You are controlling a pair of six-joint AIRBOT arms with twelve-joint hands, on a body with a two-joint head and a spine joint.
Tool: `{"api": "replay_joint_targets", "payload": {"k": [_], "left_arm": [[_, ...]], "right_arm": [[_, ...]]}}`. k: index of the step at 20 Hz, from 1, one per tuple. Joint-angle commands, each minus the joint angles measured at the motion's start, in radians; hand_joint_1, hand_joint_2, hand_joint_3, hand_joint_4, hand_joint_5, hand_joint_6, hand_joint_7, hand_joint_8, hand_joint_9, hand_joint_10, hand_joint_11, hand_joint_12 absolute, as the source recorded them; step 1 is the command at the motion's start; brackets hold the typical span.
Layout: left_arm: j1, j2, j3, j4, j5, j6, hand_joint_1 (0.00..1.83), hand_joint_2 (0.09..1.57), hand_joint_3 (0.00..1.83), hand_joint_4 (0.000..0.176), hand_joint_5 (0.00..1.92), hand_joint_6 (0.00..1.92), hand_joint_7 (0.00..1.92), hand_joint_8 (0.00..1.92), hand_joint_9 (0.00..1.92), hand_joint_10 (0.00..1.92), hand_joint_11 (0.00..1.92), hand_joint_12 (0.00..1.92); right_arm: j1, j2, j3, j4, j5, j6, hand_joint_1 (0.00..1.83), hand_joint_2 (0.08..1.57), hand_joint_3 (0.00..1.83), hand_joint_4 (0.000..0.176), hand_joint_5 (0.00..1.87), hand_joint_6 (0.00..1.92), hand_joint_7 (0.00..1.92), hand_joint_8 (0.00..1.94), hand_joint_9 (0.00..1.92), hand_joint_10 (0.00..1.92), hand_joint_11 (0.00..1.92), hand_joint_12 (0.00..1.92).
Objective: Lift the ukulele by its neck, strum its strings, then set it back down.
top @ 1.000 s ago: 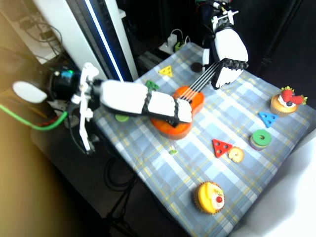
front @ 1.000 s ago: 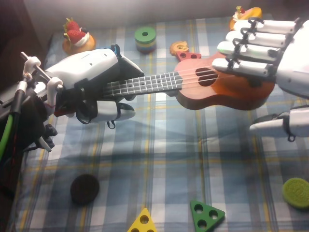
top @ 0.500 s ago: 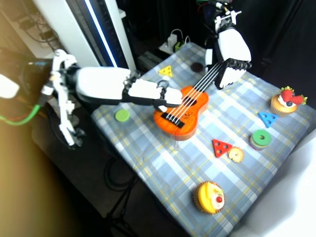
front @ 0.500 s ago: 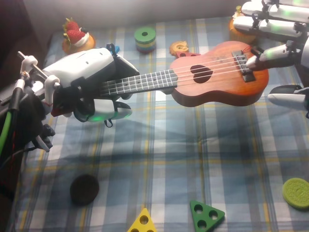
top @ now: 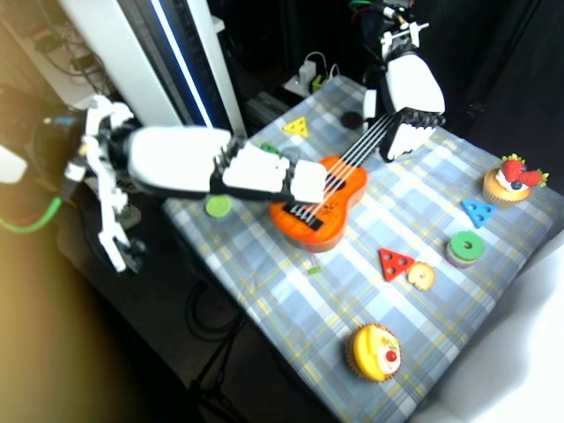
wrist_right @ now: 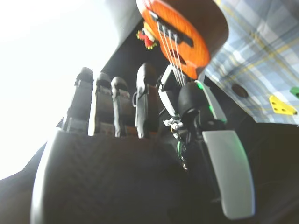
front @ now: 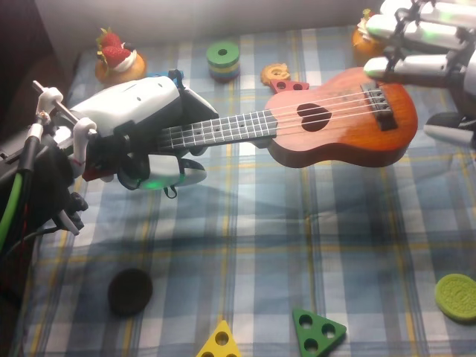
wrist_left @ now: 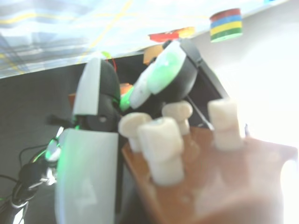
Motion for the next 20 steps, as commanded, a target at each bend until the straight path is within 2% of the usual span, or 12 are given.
{"api": "replay_joint_targets", "payload": {"k": [1,2,3,5,7,12,15,16,17,18,19,20], "left_arm": [[-0.01,-0.005,0.0,0.011,-0.107,-0.009,1.35,1.18,0.0,0.0,0.88,1.92,1.22,1.92,1.37,1.92,1.45,1.92],[-0.01,-0.007,0.002,0.011,-0.104,-0.009,1.36,1.18,0.0,0.0,0.87,1.92,1.2,1.92,1.36,1.92,1.44,1.92],[-0.01,-0.01,0.005,0.01,-0.097,-0.009,1.34,1.19,0.01,0.0,0.84,1.92,1.17,1.92,1.32,1.92,1.39,1.92],[-0.007,-0.025,0.021,0.0,-0.077,-0.009,1.29,1.2,0.0,0.0,0.83,1.92,1.14,1.92,1.29,1.92,1.38,1.92],[-0.005,-0.042,0.041,-0.008,-0.044,-0.006,1.26,1.2,0.0,0.0,0.84,1.92,1.12,1.92,1.31,1.92,1.43,1.92],[-0.005,-0.057,0.064,-0.065,0.017,0.083,1.2,1.19,0.0,0.0,0.8,1.92,1.07,1.92,1.26,1.92,1.46,1.92],[-0.005,-0.058,0.071,-0.085,0.046,0.122,1.18,1.17,0.0,0.0,0.64,1.92,0.82,1.92,0.99,1.92,1.15,1.92],[-0.005,-0.057,0.071,-0.086,0.05,0.128,1.07,1.25,0.02,0.0,0.67,1.59,0.74,1.92,0.89,1.92,1.02,1.92],[-0.005,-0.056,0.07,-0.088,0.054,0.137,1.07,1.22,0.0,0.0,0.77,1.38,0.7,1.92,0.82,1.92,0.89,1.92],[-0.005,-0.054,0.067,-0.088,0.054,0.14,1.04,1.29,0.01,0.0,0.64,1.52,0.48,1.92,0.61,1.92,0.67,1.92],[-0.005,-0.051,0.063,-0.087,0.053,0.143,1.01,1.28,0.0,0.0,0.66,1.48,0.47,1.81,0.57,1.92,0.63,1.92],[-0.005,-0.047,0.059,-0.085,0.049,0.144,0.96,1.18,0.0,0.0,0.44,0.7,0.36,1.14,0.28,1.51,0.19,1.92]], "right_arm": [[0.015,0.003,0.001,0.015,0.112,-0.006,0.43,1.43,0.0,0.003,0.3,0.0,0.0,0.0,0.0,0.0,0.0,0.0],[0.015,0.003,0.001,0.015,0.112,-0.006,0.43,1.42,0.0,0.002,0.3,0.0,0.0,0.0,0.0,0.0,0.0,0.0],[0.015,0.003,0.002,0.015,0.113,-0.006,0.4,1.41,0.0,0.014,0.3,0.0,0.0,0.0,0.0,0.0,0.0,0.0],[0.015,0.003,0.0,0.021,0.119,-0.006,0.44,1.4,0.0,0.0,0.36,0.02,0.0,0.0,0.0,0.0,0.0,0.0],[0.015,0.003,-0.003,0.026,0.135,-0.006,0.41,1.42,0.0,0.0,0.34,0.01,0.0,0.0,0.0,0.0,0.0,0.0],[0.015,0.003,-0.01,0.026,0.154,-0.006,0.46,1.47,0.02,0.0,0.37,0.01,0.0,0.0,0.0,0.0,0.0,0.0],[0.015,0.003,-0.014,0.026,0.161,-0.006,0.62,1.5,0.01,0.0,0.39,0.01,0.03,0.0,0.0,0.0,0.03,0.02],[0.015,0.003,-0.015,0.026,0.163,-0.006,0.63,1.51,0.0,0.0,0.39,0.01,0.04,0.0,0.03,0.01,0.01,0.37],[0.015,0.005,-0.016,0.026,0.166,-0.006,0.61,1.52,0.0,0.0,0.38,0.0,0.05,0.0,0.06,0.02,0.0,0.59],[0.015,0.009,-0.018,0.026,0.171,-0.006,0.59,1.52,0.0,0.0,0.36,0.01,0.05,0.0,0.08,0.02,0.0,0.71],[0.015,0.011,-0.019,0.027,0.173,-0.006,0.56,1.53,0.0,0.0,0.35,0.0,0.06,0.0,0.02,0.03,0.0,0.46],[0.015,0.013,-0.02,0.027,0.174,-0.006,0.44,1.51,0.0,0.0,0.35,0.0,0.07,0.0,0.01,0.02,0.0,0.21]]}}
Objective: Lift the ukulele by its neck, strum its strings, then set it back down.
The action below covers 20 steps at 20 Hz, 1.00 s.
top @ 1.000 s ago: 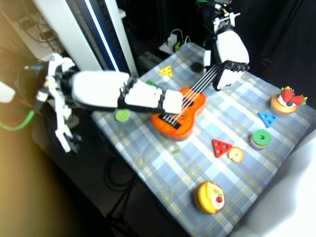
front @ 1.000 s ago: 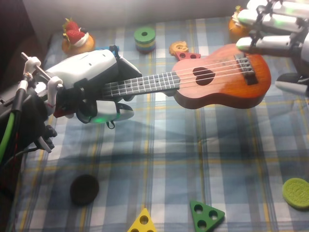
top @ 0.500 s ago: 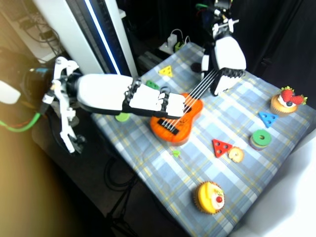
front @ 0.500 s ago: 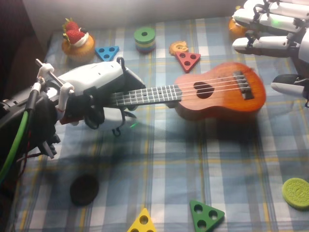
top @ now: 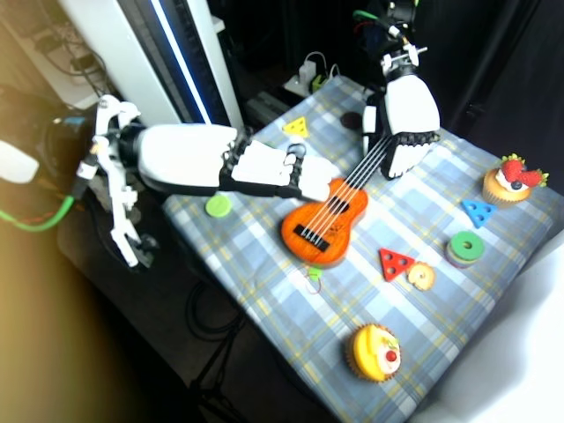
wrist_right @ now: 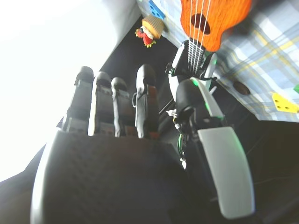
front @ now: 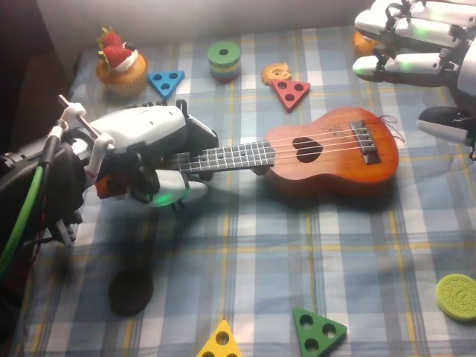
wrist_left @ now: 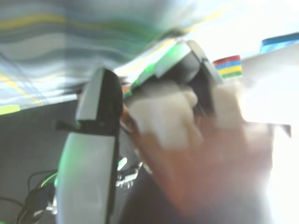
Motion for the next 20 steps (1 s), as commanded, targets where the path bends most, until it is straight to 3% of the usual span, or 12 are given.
{"api": "replay_joint_targets", "payload": {"k": [1,3,4,5,7,10,12,15,16,17,19,20], "left_arm": [[-0.008,0.008,-0.006,0.013,-0.103,-0.003,0.84,1.18,0.0,0.0,0.29,0.31,0.27,0.59,0.14,1.06,0.04,1.76],[-0.003,0.024,-0.022,0.014,-0.125,-0.003,0.7,1.09,0.0,0.029,0.24,0.05,0.25,0.11,0.13,0.49,0.0,1.25],[-0.002,0.032,-0.031,0.014,-0.138,-0.003,0.58,1.07,0.0,0.055,0.08,0.01,0.08,0.02,0.06,0.14,0.0,0.48],[0.0,0.048,-0.048,0.017,-0.169,-0.006,0.56,1.06,0.0,0.055,0.02,0.0,0.01,0.0,0.01,0.03,0.0,0.09],[0.004,0.084,-0.079,0.058,-0.226,-0.063,0.47,1.07,0.01,0.061,0.0,0.0,0.0,0.0,0.0,0.0,0.0,0.0],[0.016,0.143,-0.117,0.124,-0.339,-0.204,0.58,1.07,0.0,0.078,0.0,0.0,0.0,0.0,0.0,0.0,0.0,0.0],[0.028,0.179,-0.132,0.172,-0.421,-0.328,0.53,1.1,0.01,0.052,0.0,0.0,0.0,0.0,0.0,0.0,0.0,0.0],[0.055,0.205,-0.128,0.232,-0.537,-0.528,0.19,1.27,0.03,0.005,0.0,0.0,0.0,0.0,0.0,0.0,0.0,0.0],[0.066,0.212,-0.124,0.247,-0.575,-0.596,0.3,1.31,0.03,0.045,0.0,0.0,0.0,0.0,0.0,0.0,0.0,0.0],[0.081,0.218,-0.115,0.265,-0.628,-0.684,0.36,1.32,0.03,0.043,0.0,0.0,0.0,0.0,0.0,0.0,0.0,0.0],[0.115,0.228,-0.097,0.285,-0.733,-0.846,0.32,1.38,0.04,0.003,0.0,0.0,0.0,0.0,0.0,0.0,0.0,0.0],[0.136,0.231,-0.088,0.286,-0.794,-0.917,0.21,1.38,0.03,0.013,0.0,0.0,0.0,0.0,0.0,0.0,0.0,0.0]], "right_arm": [[0.015,0.009,-0.002,0.019,0.125,-0.005,0.37,1.52,0.0,0.0,0.33,0.0,0.09,0.01,0.02,0.02,0.0,0.15],[0.015,0.014,-0.003,0.023,0.132,-0.005,0.37,1.51,0.0,0.0,0.32,0.0,0.11,0.0,0.05,0.02,0.0,0.22],[0.015,0.017,-0.005,0.025,0.138,-0.005,0.34,1.5,0.0,0.0,0.3,0.0,0.12,0.0,0.06,0.01,0.0,0.34],[0.015,0.027,-0.008,0.031,0.151,-0.005,0.35,1.5,0.0,0.0,0.28,0.01,0.13,0.0,0.08,0.01,0.0,0.47],[0.015,0.047,-0.017,0.04,0.176,-0.006,0.11,1.42,0.0,0.037,0.1,0.0,0.0,0.0,0.0,0.0,0.0,0.02],[0.015,0.078,-0.036,0.075,0.217,-0.035,0.16,1.4,0.0,0.045,0.02,0.0,0.0,0.0,0.0,0.0,0.0,0.0],[0.012,0.099,-0.049,0.103,0.245,-0.057,0.26,1.44,0.01,0.051,0.0,0.0,0.0,0.0,0.0,0.0,0.01,0.01],[-0.01,0.113,-0.058,0.146,0.292,-0.077,0.25,1.47,0.0,0.05,0.0,0.0,0.0,0.0,0.0,0.0,0.0,0.41],[-0.02,0.118,-0.061,0.163,0.31,-0.083,0.27,1.44,0.0,0.082,0.0,0.0,0.0,0.0,0.04,0.02,0.0,0.6],[-0.033,0.122,-0.064,0.182,0.335,-0.087,0.25,1.42,0.0,0.079,0.0,0.0,0.0,0.0,0.05,0.03,0.0,0.65],[-0.063,0.126,-0.07,0.218,0.385,-0.099,0.31,1.4,0.0,0.021,0.0,0.0,0.0,0.0,0.05,0.03,0.0,0.8],[-0.087,0.128,-0.074,0.245,0.429,-0.108,0.33,1.39,0.0,0.012,0.0,0.0,0.0,0.0,0.04,0.02,0.0,0.82]]}}
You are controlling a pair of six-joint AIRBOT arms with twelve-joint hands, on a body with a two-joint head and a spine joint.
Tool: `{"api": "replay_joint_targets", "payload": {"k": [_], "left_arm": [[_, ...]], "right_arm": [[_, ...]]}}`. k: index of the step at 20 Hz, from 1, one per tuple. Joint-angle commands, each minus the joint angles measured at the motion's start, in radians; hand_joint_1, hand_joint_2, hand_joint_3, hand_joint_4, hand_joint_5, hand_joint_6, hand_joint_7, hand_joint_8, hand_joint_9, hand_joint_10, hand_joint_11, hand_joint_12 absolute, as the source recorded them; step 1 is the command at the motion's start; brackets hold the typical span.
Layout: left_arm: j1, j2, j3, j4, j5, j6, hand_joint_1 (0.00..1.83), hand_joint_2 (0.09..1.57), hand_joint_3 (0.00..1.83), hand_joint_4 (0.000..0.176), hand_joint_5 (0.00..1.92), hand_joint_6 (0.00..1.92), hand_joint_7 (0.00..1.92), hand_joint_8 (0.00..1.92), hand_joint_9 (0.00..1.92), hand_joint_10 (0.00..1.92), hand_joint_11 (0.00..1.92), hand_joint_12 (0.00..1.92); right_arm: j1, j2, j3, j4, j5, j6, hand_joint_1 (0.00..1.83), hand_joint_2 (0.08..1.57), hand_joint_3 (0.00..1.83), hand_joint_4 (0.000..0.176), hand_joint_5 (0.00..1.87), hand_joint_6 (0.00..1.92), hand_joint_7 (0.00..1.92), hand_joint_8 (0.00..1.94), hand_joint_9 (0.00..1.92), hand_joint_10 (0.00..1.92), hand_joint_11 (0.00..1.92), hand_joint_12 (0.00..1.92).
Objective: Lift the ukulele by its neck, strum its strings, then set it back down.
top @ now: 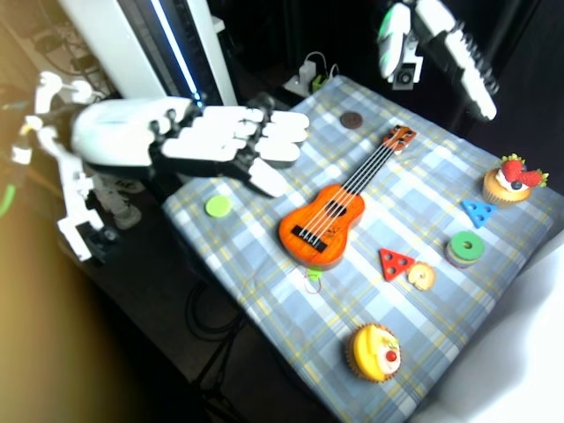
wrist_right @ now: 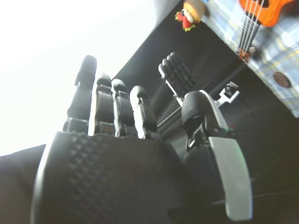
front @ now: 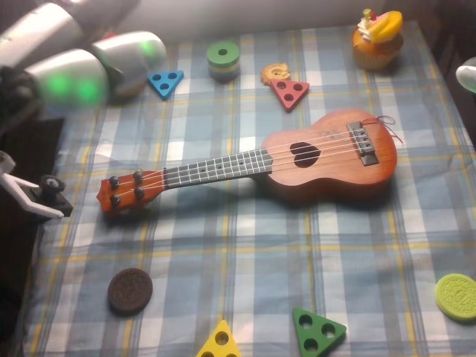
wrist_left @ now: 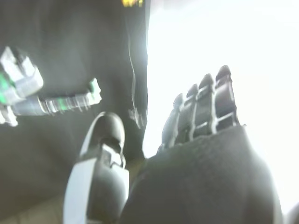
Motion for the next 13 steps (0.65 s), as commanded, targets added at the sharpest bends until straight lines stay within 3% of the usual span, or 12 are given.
{"api": "replay_joint_targets", "payload": {"k": [1,2,4,5,6,7,8,9,10,11,12,13], "left_arm": [[0.006,0.007,0.009,-0.007,-0.217,-0.05,0.16,1.37,0.02,0.018,0.0,0.0,0.0,0.0,0.0,0.0,0.0,0.0],[0.03,0.01,0.014,-0.013,-0.283,-0.102,0.23,1.34,0.0,0.066,0.0,0.0,0.0,0.0,0.0,0.0,0.0,0.0],[0.059,0.016,0.013,-0.025,-0.376,-0.15,0.27,1.34,0.0,0.084,0.0,0.0,0.0,0.0,0.0,0.0,0.0,0.0],[0.076,0.02,0.009,-0.035,-0.435,-0.169,0.29,1.34,0.0,0.107,0.0,0.0,0.0,0.0,0.0,0.0,0.0,0.0],[0.093,0.025,0.001,-0.048,-0.505,-0.179,0.26,1.31,0.0,0.136,0.0,0.0,0.0,0.0,0.0,0.0,0.02,0.01],[0.106,0.03,-0.006,-0.053,-0.557,-0.185,0.25,1.29,0.0,0.142,0.0,0.0,0.0,0.0,0.0,0.0,0.0,0.0],[0.113,0.033,-0.01,-0.055,-0.589,-0.189,0.4,1.27,0.0,0.119,0.0,0.0,0.0,0.0,0.0,0.0,0.0,0.0],[0.12,0.034,-0.016,-0.054,-0.637,-0.199,0.39,1.26,0.0,0.122,0.0,0.0,0.0,0.0,0.0,0.0,0.0,0.0],[0.128,0.034,-0.016,-0.041,-0.691,-0.226,0.58,1.21,0.0,0.159,0.0,0.0,0.0,0.0,0.0,0.0,0.03,0.02],[0.131,0.035,-0.016,-0.038,-0.709,-0.231,0.58,1.21,0.0,0.159,0.0,0.0,0.0,0.0,0.0,0.0,0.03,0.02],[0.133,0.036,-0.018,-0.033,-0.731,-0.235,0.61,1.22,0.0,0.172,0.0,0.0,0.0,0.0,0.0,0.0,0.05,0.03],[0.125,0.038,-0.021,-0.023,-0.734,-0.242,0.61,1.21,0.0,0.174,0.0,0.0,0.0,0.0,0.0,0.0,0.01,0.19]], "right_arm": [[-0.008,0.01,-0.005,0.042,0.183,-0.01,0.35,1.37,0.0,0.002,0.0,0.0,0.0,0.0,0.02,0.02,0.0,0.82],[-0.048,0.012,-0.01,0.076,0.246,-0.016,0.37,1.36,0.0,0.006,0.0,0.0,0.0,0.0,0.0,0.0,0.0,0.66],[-0.112,0.014,-0.017,0.118,0.33,-0.017,0.35,1.33,0.0,0.042,0.0,0.0,0.0,0.0,0.0,0.0,0.0,0.3],[-0.149,0.014,-0.021,0.141,0.38,-0.017,0.35,1.33,0.0,0.041,0.0,0.0,0.0,0.0,0.0,0.0,0.0,0.09],[-0.196,0.015,-0.027,0.172,0.448,-0.017,0.41,1.32,0.0,0.026,0.0,0.0,0.0,0.0,0.0,0.0,0.0,0.02],[-0.237,0.015,-0.033,0.196,0.513,-0.017,0.48,1.29,0.0,0.023,0.0,0.0,0.0,0.0,0.0,0.0,0.0,0.0],[-0.261,0.017,-0.037,0.207,0.554,-0.017,0.45,1.27,0.0,0.0,0.0,0.0,0.0,0.0,0.0,0.0,0.0,0.0],[-0.291,0.024,-0.046,0.222,0.619,-0.017,0.45,1.22,0.0,0.0,0.0,0.0,0.0,0.0,0.0,0.0,0.0,0.0],[-0.322,0.03,-0.058,0.229,0.698,-0.017,0.43,1.19,0.0,0.0,0.0,0.0,0.0,0.0,0.0,0.0,0.0,0.29],[-0.328,0.031,-0.061,0.229,0.718,-0.017,0.43,1.19,0.0,0.0,0.0,0.0,0.0,0.0,0.0,0.0,0.0,0.29],[-0.335,0.033,-0.064,0.228,0.737,-0.017,0.39,1.18,0.0,0.0,0.0,0.0,0.0,0.0,0.0,0.0,0.0,0.54],[-0.344,0.034,-0.066,0.226,0.76,-0.017,0.33,1.18,0.0,0.0,0.0,0.0,0.0,0.0,0.05,0.02,0.0,0.93]]}}
